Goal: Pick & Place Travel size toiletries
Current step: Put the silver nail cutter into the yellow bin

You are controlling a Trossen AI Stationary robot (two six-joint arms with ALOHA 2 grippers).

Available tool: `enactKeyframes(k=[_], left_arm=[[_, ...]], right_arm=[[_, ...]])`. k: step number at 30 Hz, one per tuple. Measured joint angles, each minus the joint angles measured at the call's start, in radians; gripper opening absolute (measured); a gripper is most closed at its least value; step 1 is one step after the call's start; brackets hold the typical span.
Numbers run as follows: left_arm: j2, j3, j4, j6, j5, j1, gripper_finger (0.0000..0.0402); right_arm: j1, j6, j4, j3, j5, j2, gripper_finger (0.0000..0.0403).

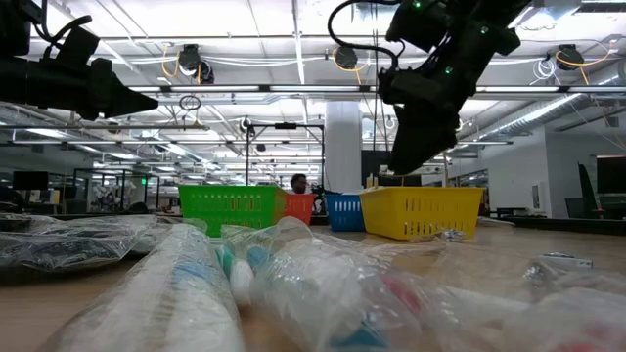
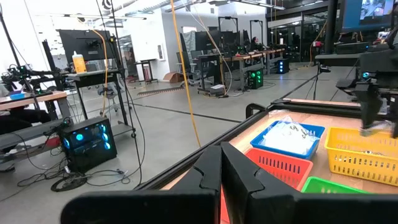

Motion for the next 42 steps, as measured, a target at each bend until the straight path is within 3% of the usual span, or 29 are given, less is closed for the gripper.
enactKeyframes(k=[2,6,10,13,14,17,20,25,33,36,38,42], left_arm=[[0.0,0.0,0.0,0.0,0.0,0.0,0.0001],[0.0,0.0,0.0,0.0,0.0,0.0,0.0001],[0.0,0.0,0.0,0.0,0.0,0.0,0.0001],[0.0,0.0,0.0,0.0,0.0,0.0,0.0001],[0.0,0.0,0.0,0.0,0.0,0.0,0.0001],[0.0,0.0,0.0,0.0,0.0,0.0,0.0001],[0.0,0.0,0.0,0.0,0.0,0.0,0.0001],[0.0,0.0,0.0,0.0,0.0,0.0,0.0001],[0.0,0.0,0.0,0.0,0.0,0.0,0.0001],[0.0,0.0,0.0,0.0,0.0,0.0,0.0001],[0.0,0.0,0.0,0.0,0.0,0.0,0.0001],[0.0,0.0,0.0,0.0,0.0,0.0,0.0001]], right_arm=[[0.0,-0.017,0.009,0.0,-0.059,0.0,0.0192],[-0.003,0.015,-0.049,0.0,0.032,0.0,0.0186],[-0.002,0.003,-0.072,0.0,0.033,0.0,0.0177],[-0.004,-0.039,-0.005,0.0,-0.154,0.001,0.0174],[-0.003,-0.037,0.002,0.002,-0.148,-0.001,0.0173],[-0.004,0.046,-0.029,0.003,-0.003,-0.009,0.0169],[-0.007,-0.006,-0.014,0.003,-0.069,-0.008,0.0167],[-0.005,-0.016,-0.041,0.003,-0.032,-0.008,0.0166],[0.1,-0.069,0.253,0.003,-0.348,-0.008,0.0166],[0.189,-0.116,0.353,0.004,-0.406,-0.008,0.0166],[0.258,-0.21,0.348,0.003,-0.378,-0.008,0.0166],[0.385,-0.354,0.353,-0.045,-0.182,0.017,0.0166]])
